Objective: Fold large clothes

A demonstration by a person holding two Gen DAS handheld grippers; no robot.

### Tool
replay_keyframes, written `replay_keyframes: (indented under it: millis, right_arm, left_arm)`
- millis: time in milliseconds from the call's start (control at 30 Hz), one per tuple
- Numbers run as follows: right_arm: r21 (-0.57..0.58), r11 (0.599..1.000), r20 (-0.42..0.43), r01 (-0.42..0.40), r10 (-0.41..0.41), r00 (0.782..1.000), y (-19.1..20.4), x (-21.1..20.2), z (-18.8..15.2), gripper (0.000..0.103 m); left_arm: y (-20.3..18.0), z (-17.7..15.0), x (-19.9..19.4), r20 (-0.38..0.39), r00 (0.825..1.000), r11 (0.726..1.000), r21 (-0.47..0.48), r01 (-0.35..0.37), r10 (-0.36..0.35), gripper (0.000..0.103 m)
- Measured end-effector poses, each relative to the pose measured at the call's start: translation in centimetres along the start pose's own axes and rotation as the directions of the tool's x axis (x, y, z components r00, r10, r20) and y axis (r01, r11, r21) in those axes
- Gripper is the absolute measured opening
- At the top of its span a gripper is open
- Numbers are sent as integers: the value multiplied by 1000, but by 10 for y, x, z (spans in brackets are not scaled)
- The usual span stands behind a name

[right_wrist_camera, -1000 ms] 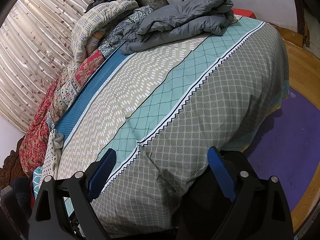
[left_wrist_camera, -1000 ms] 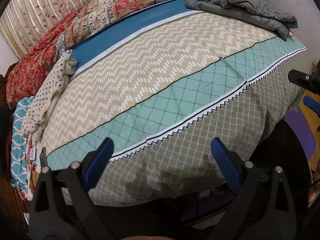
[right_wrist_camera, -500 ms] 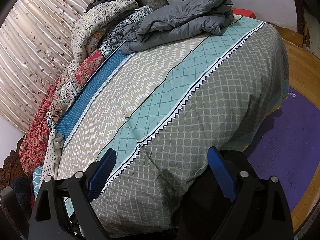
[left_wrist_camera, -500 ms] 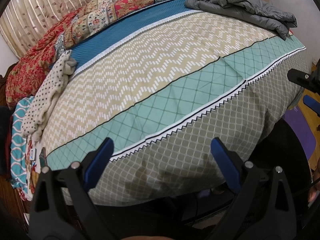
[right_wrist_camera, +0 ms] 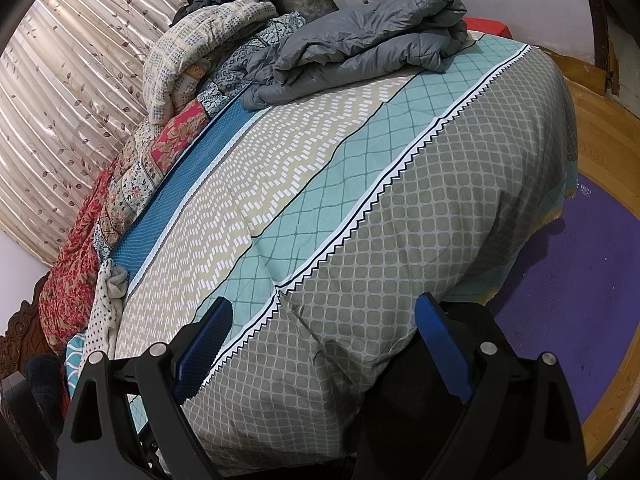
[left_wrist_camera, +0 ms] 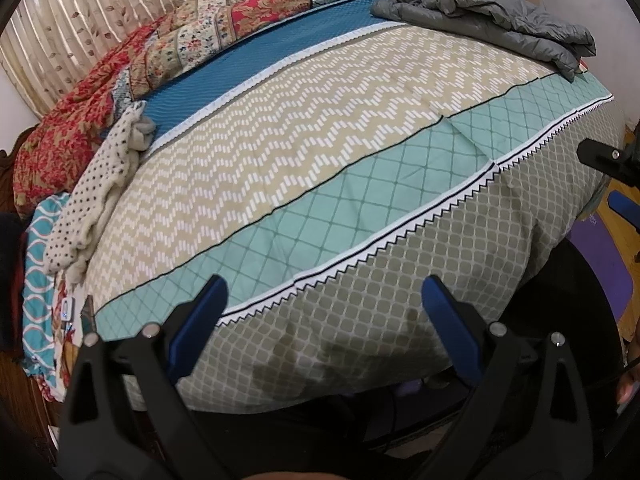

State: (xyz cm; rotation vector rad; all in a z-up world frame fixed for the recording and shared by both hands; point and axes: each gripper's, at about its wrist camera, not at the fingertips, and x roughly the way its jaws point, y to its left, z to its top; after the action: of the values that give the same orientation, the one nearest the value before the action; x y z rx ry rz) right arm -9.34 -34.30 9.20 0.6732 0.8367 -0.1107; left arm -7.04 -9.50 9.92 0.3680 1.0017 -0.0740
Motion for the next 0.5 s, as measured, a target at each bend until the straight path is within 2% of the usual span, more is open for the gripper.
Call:
replay_keyframes:
  millis: [500]
  right_arm:
    - [1,1000,0,1,-1,1000,1,0,-2,35]
  left_arm:
    - [0,0,0,-1,1000,1000,0,0,0,94]
